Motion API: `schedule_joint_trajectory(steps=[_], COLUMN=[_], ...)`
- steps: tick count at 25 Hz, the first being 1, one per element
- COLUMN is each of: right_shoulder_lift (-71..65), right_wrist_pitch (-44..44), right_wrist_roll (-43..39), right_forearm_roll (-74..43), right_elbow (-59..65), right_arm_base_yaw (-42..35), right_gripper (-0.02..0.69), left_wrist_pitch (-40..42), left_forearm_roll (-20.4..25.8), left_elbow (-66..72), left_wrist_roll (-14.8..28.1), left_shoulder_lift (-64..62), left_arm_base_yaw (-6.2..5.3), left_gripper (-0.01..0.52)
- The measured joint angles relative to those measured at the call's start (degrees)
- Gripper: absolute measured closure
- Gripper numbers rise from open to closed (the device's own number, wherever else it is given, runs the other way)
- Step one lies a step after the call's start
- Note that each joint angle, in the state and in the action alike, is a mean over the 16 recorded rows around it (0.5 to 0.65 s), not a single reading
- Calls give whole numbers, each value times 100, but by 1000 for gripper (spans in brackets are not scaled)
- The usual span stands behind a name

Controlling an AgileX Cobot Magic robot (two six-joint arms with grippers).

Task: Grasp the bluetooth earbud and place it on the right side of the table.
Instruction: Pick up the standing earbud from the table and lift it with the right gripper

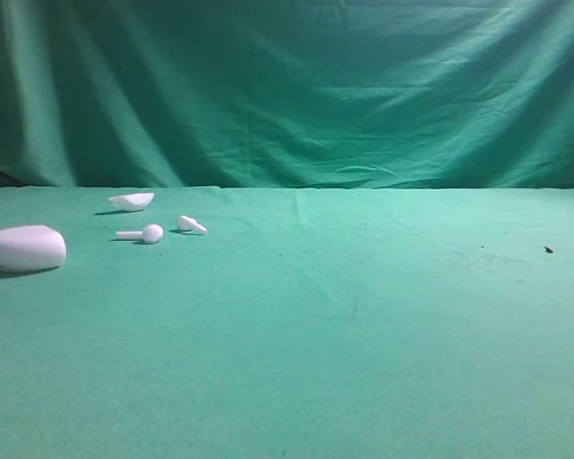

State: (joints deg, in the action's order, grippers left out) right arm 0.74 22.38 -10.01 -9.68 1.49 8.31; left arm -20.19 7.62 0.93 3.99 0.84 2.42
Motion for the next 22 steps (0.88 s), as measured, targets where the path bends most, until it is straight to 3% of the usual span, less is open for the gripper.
schedule_joint_trajectory(steps=[14,22], right_shoulder_lift=[0,0], right_wrist_pitch=[-97,-1300], right_wrist_roll=[-26,-243], right_forearm_roll=[-37,109], right_elbow=[2,8], right_arm_base_yaw=[0,0], right_gripper=[665,665], left_wrist_pitch=[0,0], left_forearm_roll=[0,0], left_elbow=[0,0], left_wrist_roll=[0,0], left_shoulder_lift=[0,0], left_arm_base_yaw=[0,0], left_gripper=[514,514])
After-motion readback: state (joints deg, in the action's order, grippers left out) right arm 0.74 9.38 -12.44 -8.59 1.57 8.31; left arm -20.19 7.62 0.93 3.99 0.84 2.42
